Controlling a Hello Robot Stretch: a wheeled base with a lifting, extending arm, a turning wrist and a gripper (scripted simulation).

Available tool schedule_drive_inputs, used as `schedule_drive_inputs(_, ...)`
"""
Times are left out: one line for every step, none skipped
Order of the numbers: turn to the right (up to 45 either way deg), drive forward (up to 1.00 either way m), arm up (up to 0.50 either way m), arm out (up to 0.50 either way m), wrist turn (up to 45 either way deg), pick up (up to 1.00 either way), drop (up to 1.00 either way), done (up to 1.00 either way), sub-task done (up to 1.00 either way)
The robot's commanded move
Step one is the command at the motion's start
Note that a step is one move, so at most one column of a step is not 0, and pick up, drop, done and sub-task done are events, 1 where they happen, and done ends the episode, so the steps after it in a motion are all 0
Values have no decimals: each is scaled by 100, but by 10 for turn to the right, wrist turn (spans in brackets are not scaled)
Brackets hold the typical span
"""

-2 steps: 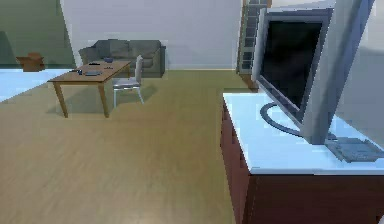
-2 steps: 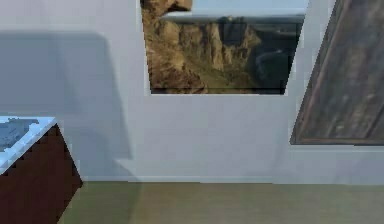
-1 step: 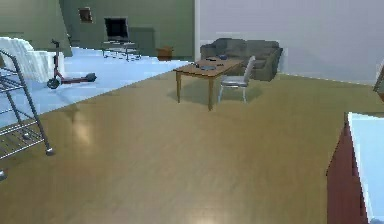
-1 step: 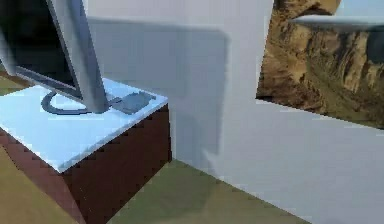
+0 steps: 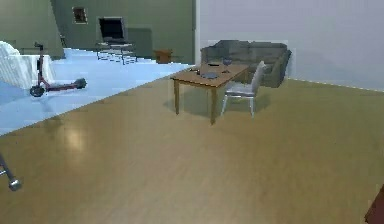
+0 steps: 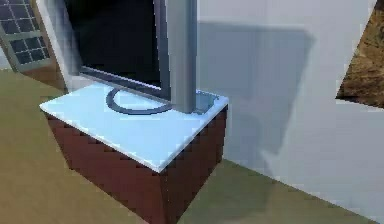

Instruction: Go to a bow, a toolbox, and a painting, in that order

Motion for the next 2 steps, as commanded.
schedule_drive_inputs(300,0,0,0,0,0,0,0,0)
schedule_drive_inputs(0,100,0,0,0,0,0,0,0)
